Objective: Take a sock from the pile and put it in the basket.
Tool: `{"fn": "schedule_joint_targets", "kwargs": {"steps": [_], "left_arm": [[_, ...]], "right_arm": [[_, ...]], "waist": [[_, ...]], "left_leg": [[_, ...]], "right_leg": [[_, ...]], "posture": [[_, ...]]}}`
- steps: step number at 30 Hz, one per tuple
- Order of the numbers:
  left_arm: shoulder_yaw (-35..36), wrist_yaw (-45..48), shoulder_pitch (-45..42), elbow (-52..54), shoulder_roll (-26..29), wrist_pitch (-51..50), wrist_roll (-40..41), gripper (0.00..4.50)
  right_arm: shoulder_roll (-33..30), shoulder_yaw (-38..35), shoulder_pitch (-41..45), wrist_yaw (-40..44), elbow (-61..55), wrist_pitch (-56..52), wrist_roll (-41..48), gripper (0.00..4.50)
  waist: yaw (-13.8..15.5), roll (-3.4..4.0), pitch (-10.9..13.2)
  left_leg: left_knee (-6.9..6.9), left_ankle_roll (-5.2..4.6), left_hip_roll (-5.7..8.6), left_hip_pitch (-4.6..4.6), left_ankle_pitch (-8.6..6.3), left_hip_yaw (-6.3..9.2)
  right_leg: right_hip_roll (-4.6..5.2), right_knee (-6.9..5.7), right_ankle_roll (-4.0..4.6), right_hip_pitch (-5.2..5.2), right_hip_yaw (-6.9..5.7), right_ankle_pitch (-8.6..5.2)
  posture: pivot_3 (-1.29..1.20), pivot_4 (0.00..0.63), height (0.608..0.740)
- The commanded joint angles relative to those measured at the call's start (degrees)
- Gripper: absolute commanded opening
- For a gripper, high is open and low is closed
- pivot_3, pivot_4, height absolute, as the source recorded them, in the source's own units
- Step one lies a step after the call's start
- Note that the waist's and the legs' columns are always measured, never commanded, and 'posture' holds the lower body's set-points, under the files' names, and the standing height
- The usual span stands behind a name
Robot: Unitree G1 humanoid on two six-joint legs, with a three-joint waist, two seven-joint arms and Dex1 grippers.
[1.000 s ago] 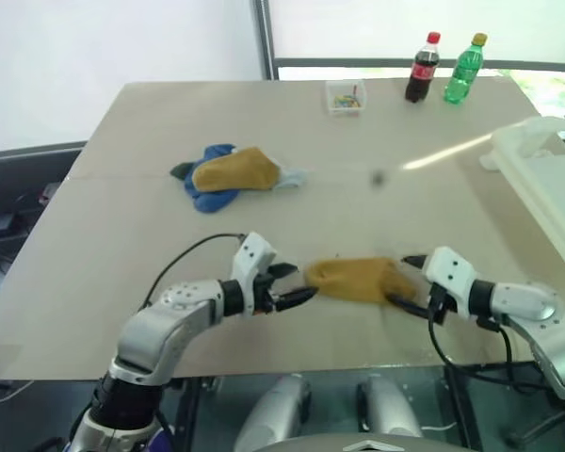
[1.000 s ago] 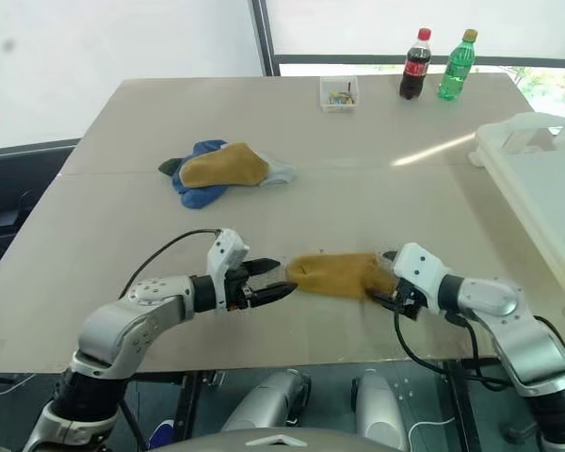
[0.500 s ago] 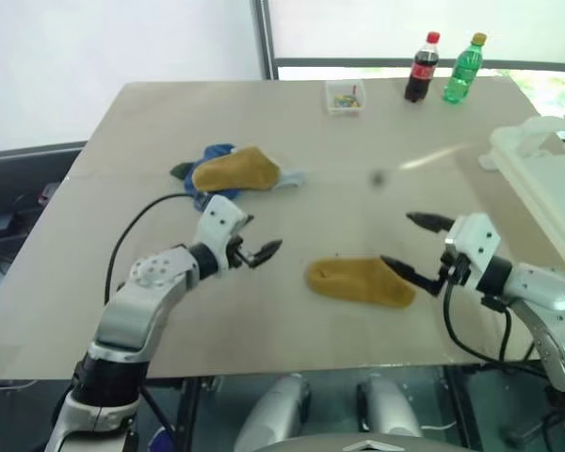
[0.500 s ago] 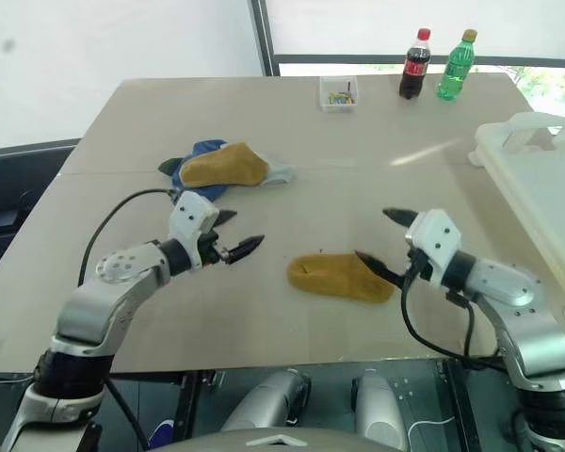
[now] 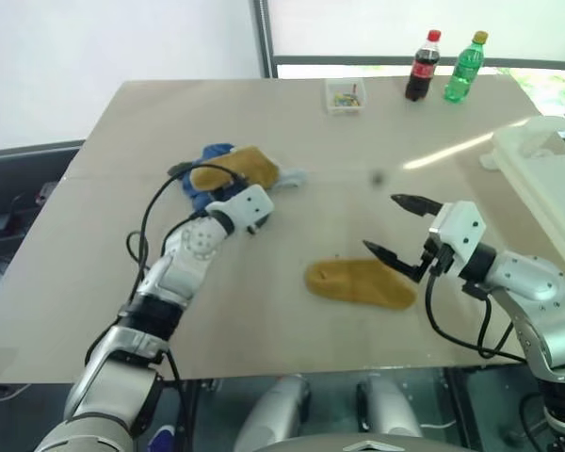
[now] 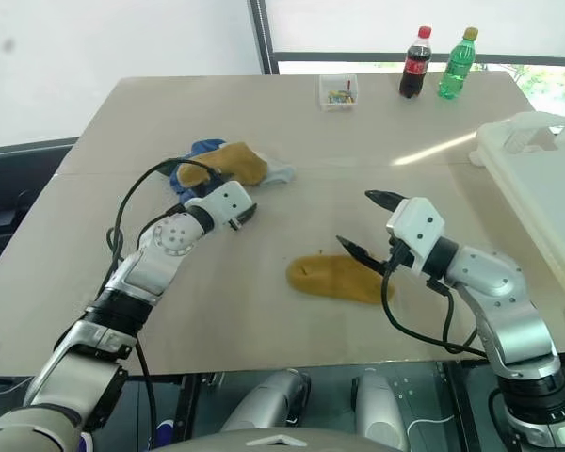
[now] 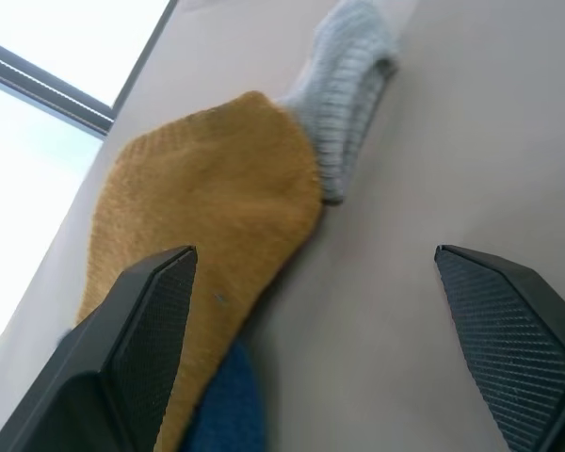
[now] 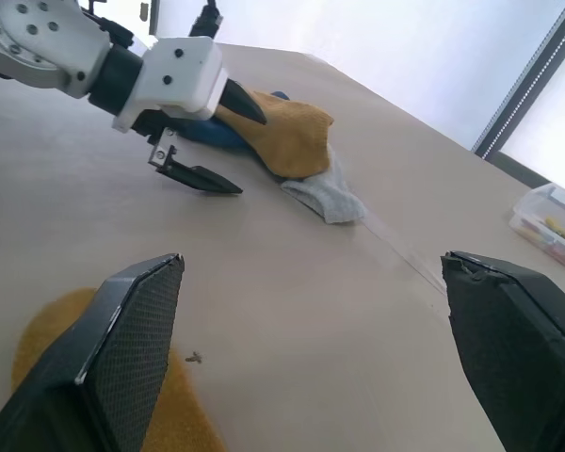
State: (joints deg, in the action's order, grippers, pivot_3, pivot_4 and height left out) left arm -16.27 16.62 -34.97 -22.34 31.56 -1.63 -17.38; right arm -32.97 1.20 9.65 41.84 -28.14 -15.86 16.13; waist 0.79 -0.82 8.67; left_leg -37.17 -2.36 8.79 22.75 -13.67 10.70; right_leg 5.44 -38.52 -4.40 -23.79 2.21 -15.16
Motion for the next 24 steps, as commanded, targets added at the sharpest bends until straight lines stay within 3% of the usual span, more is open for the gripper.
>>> {"fn": "schedule_joint_targets", "kwargs": {"steps": [1, 6, 9, 11, 16, 17, 24], "left_arm": [[-0.23, -3.41, -2.91, -5.12, -0.6, 3.8, -3.35, 4.28], [-1.37, -6.63, -6.28, -12.0, -1.99, 7.57, -7.15, 4.28], [-2.35, -9.05, -7.64, -15.67, -3.0, 8.44, -9.19, 3.57], [-2.21, -9.94, -7.85, -16.73, -3.38, 9.34, -9.6, 2.76], [-1.38, -11.24, -7.56, -17.71, -3.59, 10.18, -10.0, 0.24], [-1.24, -11.38, -7.61, -17.91, -3.6, 10.22, -10.02, 0.07], [0.6, -10.33, -6.25, -14.89, -2.34, 10.18, -8.96, 0.07]], "right_arm": [[-0.03, -0.08, 1.05, -0.12, -0.9, 1.71, -0.4, 4.5], [0.24, 0.24, 0.95, -0.27, -0.52, 2.34, -0.88, 4.5], [0.39, 0.22, 0.68, -0.68, -0.27, 3.22, -1.67, 4.5], [0.58, 0.06, 0.46, -0.98, -0.24, 3.48, -2.03, 4.5], [0.66, -0.11, 0.2, -1.22, -0.06, 3.92, -2.31, 4.5], [0.64, -0.13, 0.22, -1.24, 0.03, 3.99, -2.33, 4.5], [0.53, -0.4, 0.82, -1.07, 0.98, 4.54, -2.21, 4.5]], "waist": [[-0.04, 0.0, 0.0], [-0.07, 0.0, 0.0], [-0.05, 0.0, 0.0], [-0.18, 0.0, 0.0], [0.04, 0.01, -0.05], [0.07, 0.01, -0.05], [-0.07, 0.01, -0.05]], "left_leg": [[-0.02, 0.0, 0.0, 0.01, 0.0, -0.01], [-0.03, 0.0, 0.01, 0.01, 0.0, -0.01], [-0.04, 0.0, 0.01, 0.01, 0.0, -0.02], [-0.07, 0.0, 0.02, 0.01, 0.0, -0.02], [-0.1, 0.0, 0.03, -0.01, 0.0, -0.02], [-0.13, 0.0, 0.04, -0.02, 0.0, -0.02], [-0.18, 0.0, 0.06, -0.04, 0.0, -0.05]], "right_leg": [[0.0, 0.0, -0.01, 0.0, 0.0, 0.0], [0.01, -0.02, -0.02, 0.0, 0.01, 0.01], [0.01, -0.04, -0.02, 0.0, 0.02, 0.01], [0.01, -0.08, -0.02, 0.0, 0.02, 0.01], [0.01, -0.19, -0.02, -0.02, 0.02, 0.01], [0.02, -0.21, -0.03, -0.01, 0.02, 0.01], [0.02, -0.32, -0.06, -0.01, 0.04, 0.03]], "posture": [[0.0, 0.15, 0.74], [0.0, 0.15, 0.74], [0.0, 0.15, 0.74], [0.0, 0.15, 0.74], [0.0, 0.15, 0.74], [0.0, 0.15, 0.74], [0.0, 0.15, 0.74]]}}
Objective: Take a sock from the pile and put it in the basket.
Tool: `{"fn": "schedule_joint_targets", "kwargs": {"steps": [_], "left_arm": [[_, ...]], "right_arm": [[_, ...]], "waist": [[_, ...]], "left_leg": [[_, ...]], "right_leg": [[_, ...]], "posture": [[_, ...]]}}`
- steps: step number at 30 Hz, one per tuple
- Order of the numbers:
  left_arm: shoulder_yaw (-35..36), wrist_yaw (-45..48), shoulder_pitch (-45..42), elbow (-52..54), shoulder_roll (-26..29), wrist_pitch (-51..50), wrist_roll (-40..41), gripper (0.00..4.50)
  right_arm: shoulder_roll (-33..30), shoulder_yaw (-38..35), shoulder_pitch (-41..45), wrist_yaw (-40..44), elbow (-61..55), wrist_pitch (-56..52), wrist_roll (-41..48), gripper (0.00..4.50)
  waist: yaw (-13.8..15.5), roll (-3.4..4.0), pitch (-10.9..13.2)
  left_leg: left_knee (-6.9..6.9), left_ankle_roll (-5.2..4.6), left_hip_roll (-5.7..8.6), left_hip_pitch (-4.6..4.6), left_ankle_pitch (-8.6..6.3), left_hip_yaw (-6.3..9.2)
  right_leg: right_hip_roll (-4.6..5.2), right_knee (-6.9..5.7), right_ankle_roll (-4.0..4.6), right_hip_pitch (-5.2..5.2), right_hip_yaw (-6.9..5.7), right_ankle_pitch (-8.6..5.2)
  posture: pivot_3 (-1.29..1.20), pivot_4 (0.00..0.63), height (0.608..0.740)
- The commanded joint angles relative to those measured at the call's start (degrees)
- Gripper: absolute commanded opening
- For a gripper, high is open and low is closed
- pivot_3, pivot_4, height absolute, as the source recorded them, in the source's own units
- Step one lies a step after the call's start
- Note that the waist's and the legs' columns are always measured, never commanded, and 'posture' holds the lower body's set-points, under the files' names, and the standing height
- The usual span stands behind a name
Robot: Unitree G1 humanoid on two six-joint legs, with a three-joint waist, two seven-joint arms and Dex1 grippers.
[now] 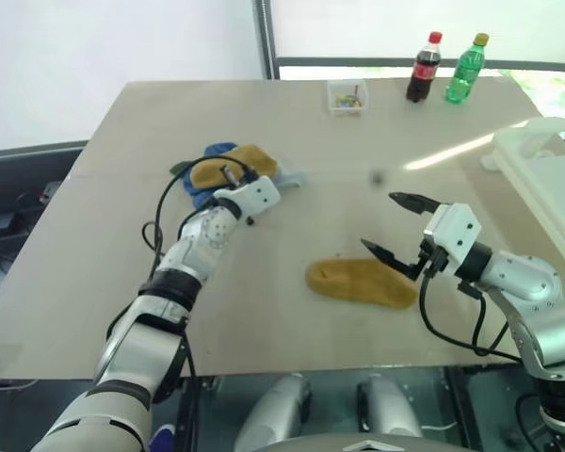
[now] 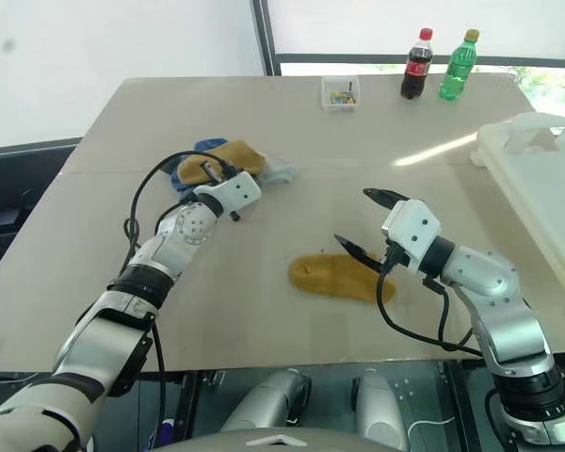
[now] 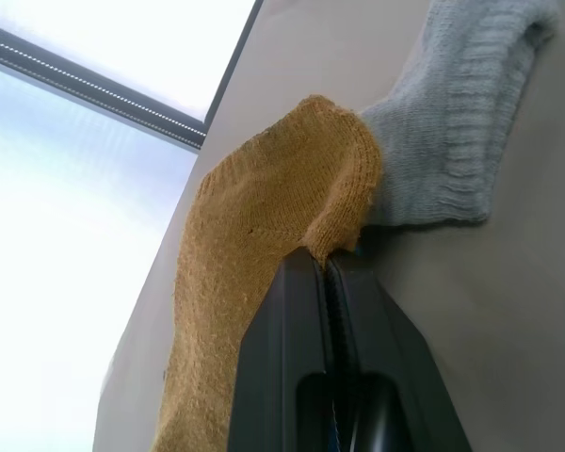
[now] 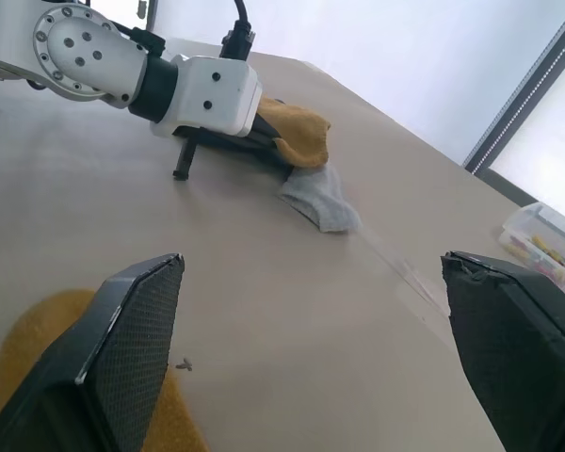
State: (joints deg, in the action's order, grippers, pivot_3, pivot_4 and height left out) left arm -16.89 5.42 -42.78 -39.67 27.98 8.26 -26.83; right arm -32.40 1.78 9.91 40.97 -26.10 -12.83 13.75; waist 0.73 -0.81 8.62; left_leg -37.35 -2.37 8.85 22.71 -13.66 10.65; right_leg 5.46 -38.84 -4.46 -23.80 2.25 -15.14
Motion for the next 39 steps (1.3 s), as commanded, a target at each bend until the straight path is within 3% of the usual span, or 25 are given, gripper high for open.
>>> {"fn": "schedule_joint_targets", "kwargs": {"steps": [1, 6, 11, 20, 26, 31, 35, 36, 38, 39], "left_arm": [[1.8, 2.2, 2.91, 4.93, 1.8, 0.21, 1.24, 0.07], [6.31, 9.84, 12.37, 20.79, 5.23, -3.79, 5.96, 0.07], [12.34, 19.58, 24.84, 39.68, 7.9, -8.9, 15.63, 0.07], [15.15, 37.18, 37.02, 59.88, 10.98, -28.84, 34.51, 0.07], [10.75, 35.16, 30.0, 63.89, 4.61, -45.69, 41.1, 0.07], [5.88, 29.08, 19.43, 54.54, -3.27, -50.2, 37.59, 0.07], [3.55, 28.9, 15.03, 49.86, -5.88, -49.03, 36.23, 0.07], [3.27, 29.08, 14.82, 49.63, -5.83, -48.6, 36.03, 0.64], [4.84, 28.86, 15.7, 51.79, -5.43, -49.2, 36.93, 1.22], [7.09, 29.1, 16.82, 54.16, -4.89, -50.58, 38.6, 1.78]], "right_arm": [[-0.09, -0.97, 0.64, -0.16, -0.99, 1.53, 0.19, 4.5], [-0.21, -1.02, 0.61, -0.12, -0.99, 1.42, 0.32, 4.5], [0.17, -0.49, 0.28, 0.03, -1.01, 1.28, 0.64, 4.5], [0.09, 0.45, 1.72, 1.93, 0.63, 1.59, 1.01, 4.5], [0.37, 0.96, 2.65, 2.24, 1.49, 0.87, 0.82, 4.5], [0.2, 1.72, 3.24, 1.87, 1.52, -2.59, 1.27, 4.5], [0.12, 2.55, 4.07, 0.34, 1.38, -7.27, 0.29, 4.5], [0.33, 3.03, 4.68, -0.17, 1.85, -8.39, -0.17, 4.5], [0.65, 4.19, 5.99, -0.39, 3.04, -10.16, -0.77, 4.5], [1.35, 4.53, 6.89, -0.63, 3.87, -11.92, -0.13, 4.5]], "waist": [[-0.24, 0.0, 0.0], [-1.36, 0.0, 0.0], [-1.68, 0.01, 0.0], [-1.03, 0.03, 0.02], [-0.49, 0.02, 0.01], [0.09, 0.0, 0.03], [-0.27, -0.02, 0.03], [-0.45, -0.02, 0.03], [-0.92, -0.02, 0.03], [-1.13, -0.02, 0.03]], "left_leg": [[0.0, 0.0, 0.0, 0.0, 0.0, 0.0], [0.01, -0.01, -0.01, 0.03, 0.0, -0.05], [0.07, 0.0, -0.07, 0.06, 0.0, -0.1], [0.08, -0.01, -0.07, 0.0, -0.02, -0.09], [0.06, -0.01, -0.07, -0.02, -0.01, -0.07], [0.06, 0.0, -0.06, -0.08, -0.01, -0.09], [0.03, 0.0, -0.06, -0.04, -0.01, -0.1], [0.04, 0.0, -0.07, -0.05, -0.01, -0.12], [0.06, 0.0, -0.08, -0.04, -0.01, -0.13], [0.06, 0.0, -0.08, 0.01, -0.01, -0.12]], "right_leg": [[0.0, 0.0, 0.0, 0.0, 0.0, 0.0], [0.0, 0.03, 0.01, -0.06, 0.1, 0.0], [-0.04, 0.01, 0.01, -0.17, 0.17, 0.0], [-0.03, 0.01, 0.02, -0.09, 0.13, 0.0], [-0.04, 0.01, 0.01, -0.02, 0.07, 0.0], [-0.05, 0.02, 0.01, 0.02, 0.11, 0.0], [-0.06, 0.03, 0.01, 0.0, 0.12, 0.0], [-0.07, 0.04, 0.01, -0.02, 0.18, 0.0], [-0.07, 0.05, 0.02, -0.06, 0.19, 0.0], [-0.07, 0.05, 0.02, -0.12, 0.19, 0.0]], "posture": [[0.0, 0.15, 0.74], [0.0, 0.15, 0.74], [0.0, 0.15, 0.74], [0.0, 0.15, 0.74], [0.0, 0.15, 0.74], [0.0, 0.15, 0.74], [0.0, 0.15, 0.74], [0.0, 0.15, 0.74], [0.0, 0.15, 0.74], [0.0, 0.15, 0.74]]}}
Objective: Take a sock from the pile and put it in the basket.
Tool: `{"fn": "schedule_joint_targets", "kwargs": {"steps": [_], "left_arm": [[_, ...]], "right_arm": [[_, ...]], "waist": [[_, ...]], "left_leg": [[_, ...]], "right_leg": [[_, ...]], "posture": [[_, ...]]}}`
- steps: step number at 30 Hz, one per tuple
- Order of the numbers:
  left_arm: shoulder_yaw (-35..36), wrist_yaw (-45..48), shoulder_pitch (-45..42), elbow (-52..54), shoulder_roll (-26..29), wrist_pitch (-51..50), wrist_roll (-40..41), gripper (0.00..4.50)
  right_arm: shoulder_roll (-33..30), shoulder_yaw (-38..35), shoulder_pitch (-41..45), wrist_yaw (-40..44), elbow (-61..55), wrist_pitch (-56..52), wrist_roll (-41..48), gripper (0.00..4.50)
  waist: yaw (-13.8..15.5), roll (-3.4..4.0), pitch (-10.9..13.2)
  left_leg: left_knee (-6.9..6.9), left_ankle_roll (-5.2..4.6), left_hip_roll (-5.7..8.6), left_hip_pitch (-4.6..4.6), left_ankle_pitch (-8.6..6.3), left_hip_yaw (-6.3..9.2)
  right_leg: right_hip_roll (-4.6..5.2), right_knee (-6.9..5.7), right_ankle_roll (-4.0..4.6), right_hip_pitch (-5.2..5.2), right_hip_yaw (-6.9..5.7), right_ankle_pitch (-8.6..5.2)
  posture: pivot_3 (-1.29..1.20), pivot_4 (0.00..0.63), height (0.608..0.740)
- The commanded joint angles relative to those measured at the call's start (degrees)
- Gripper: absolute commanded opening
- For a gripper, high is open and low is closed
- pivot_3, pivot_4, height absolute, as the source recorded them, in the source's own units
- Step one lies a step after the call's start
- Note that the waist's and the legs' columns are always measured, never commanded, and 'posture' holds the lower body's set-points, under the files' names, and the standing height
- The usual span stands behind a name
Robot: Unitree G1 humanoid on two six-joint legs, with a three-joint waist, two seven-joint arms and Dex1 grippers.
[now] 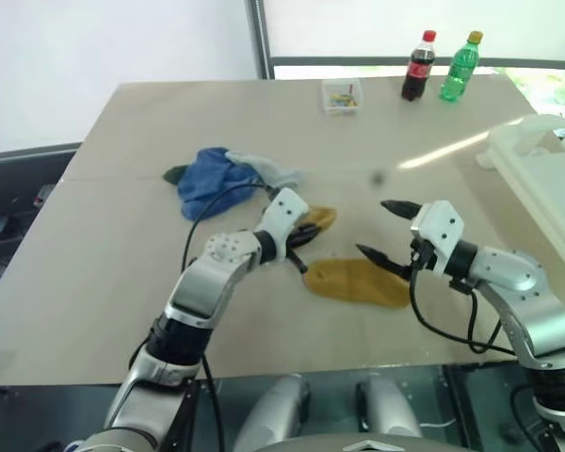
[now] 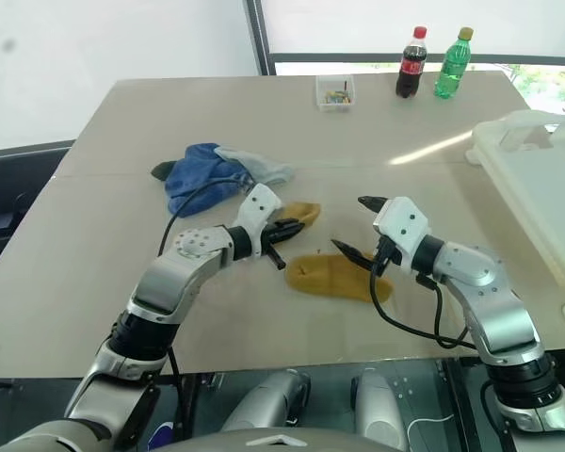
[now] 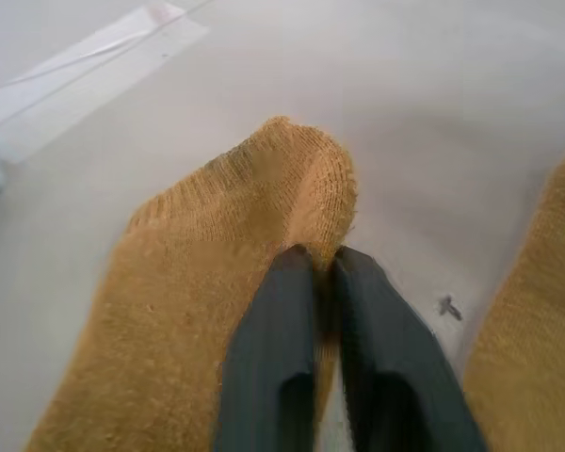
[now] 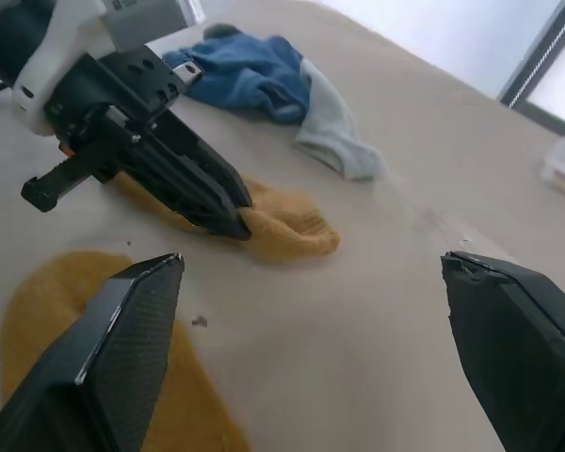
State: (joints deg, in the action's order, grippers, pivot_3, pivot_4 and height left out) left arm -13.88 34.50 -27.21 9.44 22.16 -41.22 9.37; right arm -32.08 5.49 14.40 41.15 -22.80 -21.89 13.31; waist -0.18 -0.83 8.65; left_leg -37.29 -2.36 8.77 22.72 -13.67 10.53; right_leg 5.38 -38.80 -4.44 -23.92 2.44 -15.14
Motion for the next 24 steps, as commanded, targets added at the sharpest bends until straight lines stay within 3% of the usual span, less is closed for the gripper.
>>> {"fn": "schedule_joint_targets", "kwargs": {"steps": [1, 3, 7, 10, 17, 24], "left_arm": [[6.33, 0.86, 2.54, 7.72, 1.7, -2.52, 4.51, 2.2], [9.89, 2.71, 4.66, 12.08, 3.13, -4.95, 8.52, 2.2], [22.95, 1.44, 6.45, 19.86, 4.1, -19.58, 21.07, 2.2], [28.88, -1.73, 8.82, 21.7, 4.67, -25.24, 23.83, 2.2], [31.61, -9.36, 15.21, 22.13, 2.86, -27.78, 22.75, 2.2], [32.52, -13.28, 17.47, 19.19, 0.96, -26.06, 21.96, 2.2]], "right_arm": [[1.62, 1.04, 3.28, -0.98, 1.25, -4.41, 0.96, 4.5], [2.24, 1.41, 4.7, -0.73, 2.14, -6.25, 1.5, 4.5], [3.92, 3.36, 9.45, -0.35, 5.69, -9.36, 1.28, 4.5], [6.25, 6.03, 13.43, -0.39, 9.84, -9.37, -0.15, 4.5], [11.81, 11.07, 18.78, -0.98, 20.2, -6.95, -4.13, 4.5], [16.88, 9.74, 24.11, -2.6, 31.19, -7.15, -5.1, 4.5]], "waist": [[-0.55, 0.0, 0.0], [-0.69, 0.01, 0.0], [-0.57, 0.01, 0.01], [-0.63, 0.02, 0.0], [-0.43, 0.01, 0.0], [-0.61, 0.01, 0.0]], "left_leg": [[0.0, 0.0, 0.0, 0.0, 0.0, 0.0], [0.02, 0.0, -0.03, 0.0, 0.0, -0.01], [0.01, 0.0, -0.04, 0.0, 0.0, 0.0], [-0.01, 0.0, -0.03, -0.02, 0.0, -0.01], [-0.01, 0.01, -0.01, -0.02, 0.0, -0.02], [0.0, 0.02, -0.02, -0.04, 0.0, -0.04]], "right_leg": [[0.0, -0.01, 0.0, 0.0, 0.01, 0.0], [-0.02, -0.02, 0.0, -0.03, 0.04, 0.0], [-0.03, -0.02, 0.01, -0.02, 0.01, 0.0], [-0.03, -0.02, 0.0, 0.0, 0.0, 0.0], [-0.07, 0.0, 0.02, 0.01, 0.01, 0.01], [-0.07, -0.03, 0.02, 0.0, 0.02, 0.01]], "posture": [[0.0, 0.15, 0.74], [0.0, 0.15, 0.74], [0.0, 0.15, 0.74], [0.0, 0.15, 0.74], [0.0, 0.15, 0.74], [0.0, 0.15, 0.74]]}}
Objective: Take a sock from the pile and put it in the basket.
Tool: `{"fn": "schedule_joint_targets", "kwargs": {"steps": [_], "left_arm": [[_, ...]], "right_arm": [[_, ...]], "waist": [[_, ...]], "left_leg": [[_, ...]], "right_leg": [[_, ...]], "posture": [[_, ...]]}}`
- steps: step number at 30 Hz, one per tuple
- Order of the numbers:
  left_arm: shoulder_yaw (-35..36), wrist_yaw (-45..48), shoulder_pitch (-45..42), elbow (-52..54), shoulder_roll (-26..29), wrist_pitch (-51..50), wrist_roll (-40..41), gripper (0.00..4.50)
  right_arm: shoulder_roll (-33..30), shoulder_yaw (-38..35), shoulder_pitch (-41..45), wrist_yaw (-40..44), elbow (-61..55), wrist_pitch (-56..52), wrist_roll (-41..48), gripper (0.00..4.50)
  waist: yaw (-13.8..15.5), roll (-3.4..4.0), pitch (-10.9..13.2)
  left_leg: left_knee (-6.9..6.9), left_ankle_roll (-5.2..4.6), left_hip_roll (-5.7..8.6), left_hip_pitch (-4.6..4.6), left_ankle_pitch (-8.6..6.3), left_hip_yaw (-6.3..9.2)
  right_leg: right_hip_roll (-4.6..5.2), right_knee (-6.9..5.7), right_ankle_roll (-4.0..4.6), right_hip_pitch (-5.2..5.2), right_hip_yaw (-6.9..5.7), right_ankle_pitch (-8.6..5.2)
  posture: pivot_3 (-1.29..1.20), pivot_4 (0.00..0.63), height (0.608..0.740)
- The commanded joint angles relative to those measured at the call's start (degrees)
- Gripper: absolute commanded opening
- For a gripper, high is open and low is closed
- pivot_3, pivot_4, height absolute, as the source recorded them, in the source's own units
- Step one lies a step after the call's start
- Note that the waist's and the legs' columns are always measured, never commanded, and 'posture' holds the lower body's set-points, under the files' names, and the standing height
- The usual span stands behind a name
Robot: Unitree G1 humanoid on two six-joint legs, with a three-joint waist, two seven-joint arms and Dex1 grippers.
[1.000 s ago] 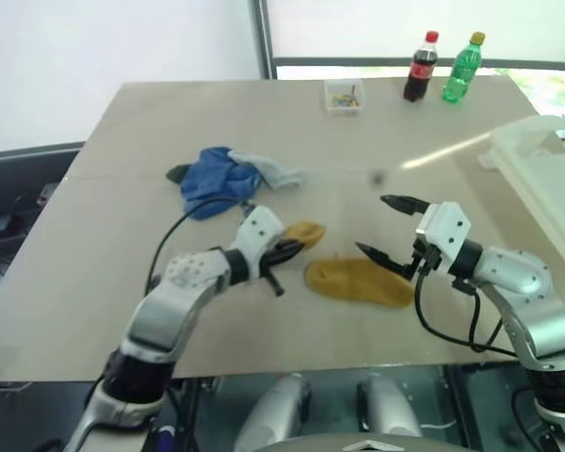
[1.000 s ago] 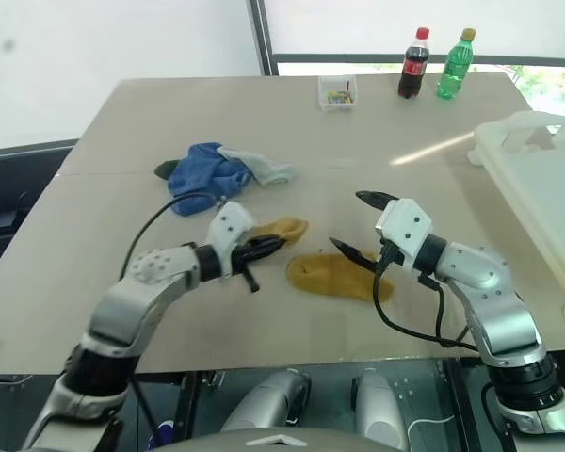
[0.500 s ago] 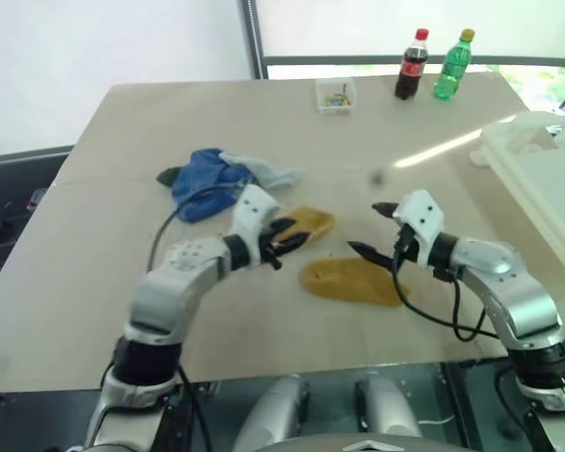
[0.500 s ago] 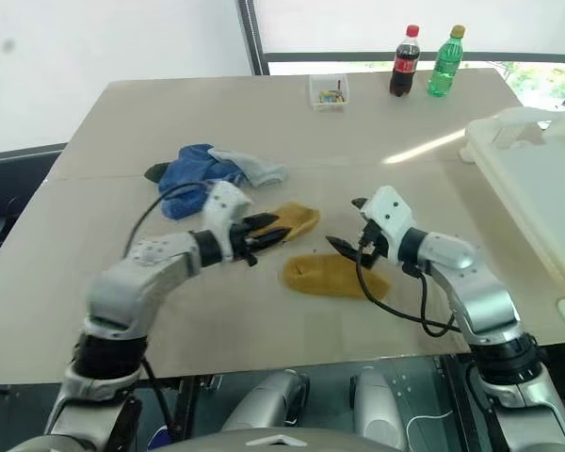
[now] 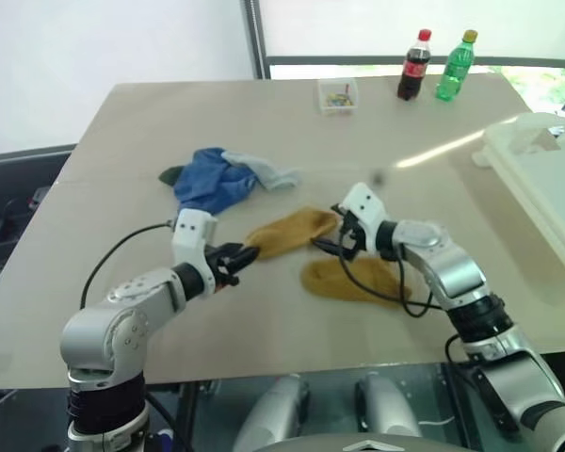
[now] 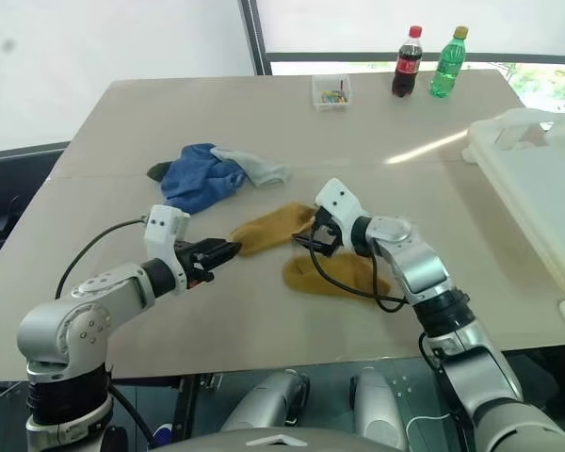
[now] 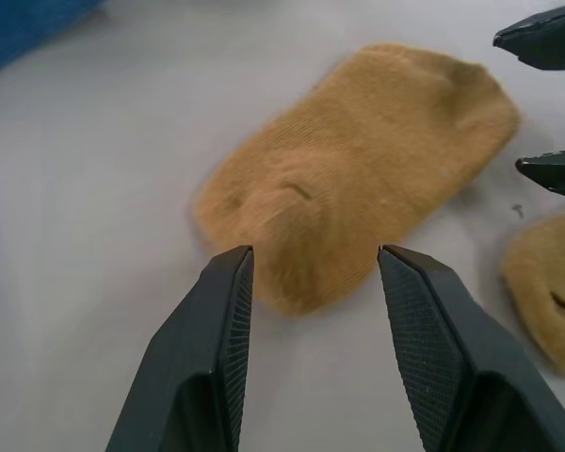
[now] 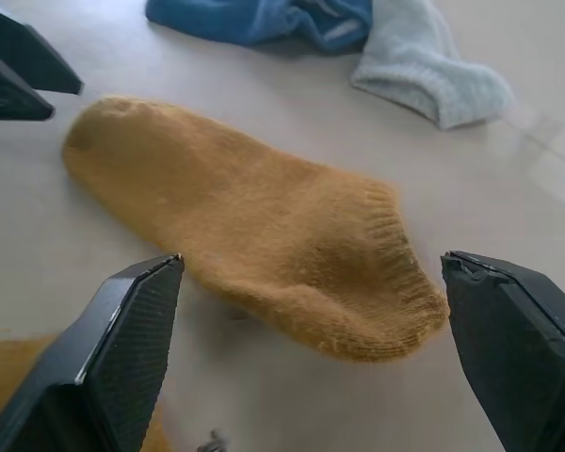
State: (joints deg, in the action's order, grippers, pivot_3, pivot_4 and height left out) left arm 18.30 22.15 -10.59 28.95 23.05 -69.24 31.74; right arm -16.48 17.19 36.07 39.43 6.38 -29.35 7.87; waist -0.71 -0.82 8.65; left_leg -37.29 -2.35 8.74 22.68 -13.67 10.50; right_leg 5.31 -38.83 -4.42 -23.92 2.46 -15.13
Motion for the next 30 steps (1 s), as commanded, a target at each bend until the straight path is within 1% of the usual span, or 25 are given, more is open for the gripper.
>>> {"fn": "schedule_joint_targets", "kwargs": {"steps": [1, 3, 4, 6, 8, 9, 10, 13, 14, 15, 18, 20, 21, 22, 23, 25, 26, 30], "left_arm": [[-0.2, -1.21, 1.18, -0.65, -0.06, 2.8, -0.82, 2.2], [-0.78, -2.38, 1.2, -1.5, -0.94, 3.77, -1.2, 2.2], [-1.34, -2.27, 1.27, -1.75, -1.1, 4.24, -1.07, 2.47], [-1.61, -3.21, 0.97, -2.28, -2.15, 4.66, -1.07, 3.06], [-1.98, -3.76, 0.91, -2.39, -2.31, 5.25, -1.32, 3.85], [-2.34, -3.76, 1.0, -2.32, -2.0, 5.46, -1.54, 4.33], [-2.66, -3.99, 1.12, -2.41, -1.79, 5.71, -1.86, 4.44], [-4.11, -4.13, 1.46, -3.16, -1.1, 7.18, -2.74, 4.44], [-4.64, -4.03, 1.54, -3.38, -0.87, 7.75, -3.02, 4.5], [-4.91, -4.45, 1.36, -3.86, -1.26, 8.01, -3.23, 4.5], [-5.87, -5.77, 0.53, -5.56, -2.5, 8.91, -3.93, 3.75], [-6.5, -5.97, 0.43, -6.33, -3.54, 9.97, -3.97, 2.88], [-6.67, -6.07, 0.45, -6.6, -4.05, 10.43, -3.88, 2.38], [-6.75, -6.22, 0.26, -6.98, -4.67, 10.72, -3.67, 1.99], [-6.8, -6.27, 0.09, -7.26, -5.12, 11.11, -3.52, 1.44], [-6.45, -5.95, -0.24, -7.33, -5.96, 11.67, -2.66, 0.7], [-6.03, -5.78, -0.43, -7.16, -6.4, 11.8, -2.02, 0.09], [-3.03, -1.46, -1.8, -4.47, -7.5, 11.86, 5.12, 0.03]], "right_arm": [[1.81, -2.4, 3.11, -0.86, 3.29, -0.01, 0.58, 4.5], [2.68, -3.11, 4.3, -0.5, 5.33, -0.94, 1.27, 4.5], [2.94, -3.14, 4.81, -0.34, 6.37, -1.08, 1.22, 4.5], [3.04, -2.47, 5.49, 0.07, 8.4, -0.48, 0.18, 4.5], [3.08, -2.07, 5.75, 0.42, 9.63, -0.02, -0.48, 4.5], [3.12, -2.03, 5.8, 0.59, 10.02, 0.15, -0.7, 4.5], [3.21, -2.08, 5.83, 0.72, 10.5, 0.45, -0.91, 4.5], [3.6, -2.55, 5.89, 0.43, 12.27, 2.5, -1.56, 4.5], [3.73, -2.71, 5.96, 0.2, 12.8, 2.96, -1.72, 3.98], [3.85, -2.88, 5.89, 0.19, 13.17, 3.34, -1.69, 3.65], [3.98, -2.96, 5.6, 0.54, 13.48, 4.02, -1.78, 2.23], [4.01, -3.1, 5.25, 0.55, 13.21, 4.17, -1.81, 1.29], [3.98, -3.15, 5.03, 0.53, 12.99, 4.22, -1.82, 0.75], [3.94, -3.41, 4.81, 0.29, 12.59, 4.11, -1.75, 0.34], [3.91, -3.77, 4.65, 0.05, 12.11, 3.91, -1.55, 0.0], [3.79, -4.65, 4.23, -0.37, 10.53, 3.29, -0.91, 0.0], [3.69, -5.11, 3.95, -0.43, 9.46, 2.86, -0.49, 0.0], [2.79, -8.64, 1.78, 0.17, 0.55, -1.01, 3.44, 0.0]], "waist": [[-0.16, 0.0, 0.0], [-0.1, 0.0, 0.0], [-0.09, 0.0, 0.0], [-0.07, 0.0, 0.0], [-0.07, 0.0, 0.0], [-0.1, 0.01, -0.01], [-0.1, 0.02, -0.01], [-0.21, 0.02, -0.02], [-0.21, 0.03, -0.02], [-0.2, 0.03, -0.02], [-0.13, 0.03, -0.02], [-0.08, 0.03, -0.03], [-0.07, 0.03, -0.03], [-0.06, 0.03, -0.03], [-0.06, 0.03, -0.03], [-0.07, 0.02, -0.03], [-0.07, 0.02, -0.03], [-0.08, 0.02, -0.02]], "left_leg": [[0.0, 0.0, 0.0, 0.0, 0.0, -0.01], [0.01, 0.0, 0.0, 0.0, 0.0, -0.01], [0.02, 0.01, 0.0, 0.0, 0.0, -0.01], [0.02, 0.01, 0.0, 0.0, 0.0, 0.0], [0.01, 0.0, 0.01, 0.0, 0.0, -0.01], [0.01, 0.0, 0.01, 0.0, 0.0, -0.01], [0.01, 0.01, 0.0, -0.01, 0.0, -0.01], [0.02, 0.01, -0.01, -0.01, 0.0, -0.01], [0.01, 0.01, -0.01, -0.03, 0.0, -0.02], [0.02, 0.01, -0.01, -0.03, -0.01, -0.02], [0.02, 0.01, -0.01, -0.03, -0.01, -0.02], [0.01, 0.01, -0.01, -0.03, -0.01, -0.02], [0.01, 0.01, 0.0, -0.03, -0.01, -0.02], [0.01, 0.01, 0.0, -0.03, -0.01, -0.02], [0.01, 0.01, 0.01, -0.03, -0.01, -0.02], [0.01, 0.01, 0.01, -0.03, -0.01, -0.02], [0.01, 0.01, 0.01, -0.03, -0.01, -0.02], [0.01, 0.01, 0.0, 0.01, -0.01, 0.0]], "right_leg": [[-0.01, -0.01, 0.0, -0.01, 0.02, 0.0], [-0.01, 0.0, 0.0, -0.01, 0.02, 0.0], [-0.01, 0.01, 0.0, -0.01, 0.02, 0.0], [-0.01, 0.02, 0.0, -0.01, 0.0, 0.0], [0.01, 0.01, 0.01, 0.0, 0.01, 0.0], [0.0, 0.01, 0.01, 0.0, 0.01, 0.0], [0.01, 0.0, 0.0, 0.0, 0.01, 0.0], [0.0, -0.01, 0.01, -0.01, 0.02, 0.0], [0.0, -0.02, 0.01, -0.01, 0.03, 0.0], [-0.01, -0.02, 0.01, -0.01, 0.03, 0.0], [-0.01, -0.01, 0.01, 0.0, 0.03, 0.0], [-0.01, -0.02, 0.01, 0.0, 0.02, 0.0], [-0.01, -0.01, 0.01, 0.0, 0.03, 0.0], [-0.01, -0.01, 0.01, 0.0, 0.02, 0.0], [0.02, -0.01, 0.01, 0.01, 0.02, 0.0], [0.02, -0.01, 0.01, 0.01, 0.02, 0.01], [0.02, -0.01, 0.01, 0.01, 0.02, 0.0], [0.01, -0.01, 0.01, -0.02, 0.01, 0.0]], "posture": [[0.0, 0.15, 0.74], [0.0, 0.15, 0.74], [0.0, 0.15, 0.74], [0.0, 0.15, 0.74], [0.0, 0.15, 0.74], [0.0, 0.15, 0.74], [0.0, 0.15, 0.74], [0.0, 0.15, 0.74], [0.0, 0.15, 0.74], [0.0, 0.15, 0.74], [0.0, 0.15, 0.74], [0.0, 0.15, 0.74], [0.0, 0.15, 0.74], [0.0, 0.15, 0.74], [0.0, 0.15, 0.74], [0.0, 0.15, 0.74], [0.0, 0.15, 0.74], [0.0, 0.15, 0.74]]}}
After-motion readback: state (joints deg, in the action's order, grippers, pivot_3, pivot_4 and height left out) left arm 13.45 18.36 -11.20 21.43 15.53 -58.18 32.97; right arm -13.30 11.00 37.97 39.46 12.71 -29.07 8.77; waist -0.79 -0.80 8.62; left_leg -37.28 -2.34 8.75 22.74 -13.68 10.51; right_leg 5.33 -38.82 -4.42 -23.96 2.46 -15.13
